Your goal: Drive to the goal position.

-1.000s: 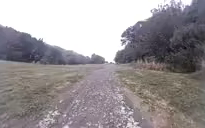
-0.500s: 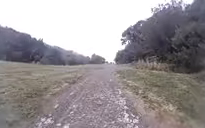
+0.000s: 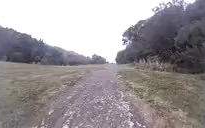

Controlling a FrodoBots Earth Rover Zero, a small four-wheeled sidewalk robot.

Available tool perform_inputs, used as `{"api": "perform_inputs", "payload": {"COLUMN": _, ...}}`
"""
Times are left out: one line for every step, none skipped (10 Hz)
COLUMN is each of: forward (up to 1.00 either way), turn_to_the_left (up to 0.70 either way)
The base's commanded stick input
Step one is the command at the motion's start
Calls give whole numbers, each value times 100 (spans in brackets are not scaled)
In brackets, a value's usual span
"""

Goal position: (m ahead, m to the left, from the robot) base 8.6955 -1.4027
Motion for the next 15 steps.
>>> {"api": "perform_inputs", "payload": {"forward": 45, "turn_to_the_left": 0}}
{"api": "perform_inputs", "payload": {"forward": 45, "turn_to_the_left": 0}}
{"api": "perform_inputs", "payload": {"forward": 45, "turn_to_the_left": 0}}
{"api": "perform_inputs", "payload": {"forward": 45, "turn_to_the_left": 0}}
{"api": "perform_inputs", "payload": {"forward": 45, "turn_to_the_left": 0}}
{"api": "perform_inputs", "payload": {"forward": 45, "turn_to_the_left": 0}}
{"api": "perform_inputs", "payload": {"forward": 45, "turn_to_the_left": 0}}
{"api": "perform_inputs", "payload": {"forward": 45, "turn_to_the_left": 0}}
{"api": "perform_inputs", "payload": {"forward": 45, "turn_to_the_left": 0}}
{"api": "perform_inputs", "payload": {"forward": 45, "turn_to_the_left": 0}}
{"api": "perform_inputs", "payload": {"forward": 45, "turn_to_the_left": 0}}
{"api": "perform_inputs", "payload": {"forward": 45, "turn_to_the_left": 0}}
{"api": "perform_inputs", "payload": {"forward": 45, "turn_to_the_left": 0}}
{"api": "perform_inputs", "payload": {"forward": 45, "turn_to_the_left": 0}}
{"api": "perform_inputs", "payload": {"forward": 45, "turn_to_the_left": -4}}
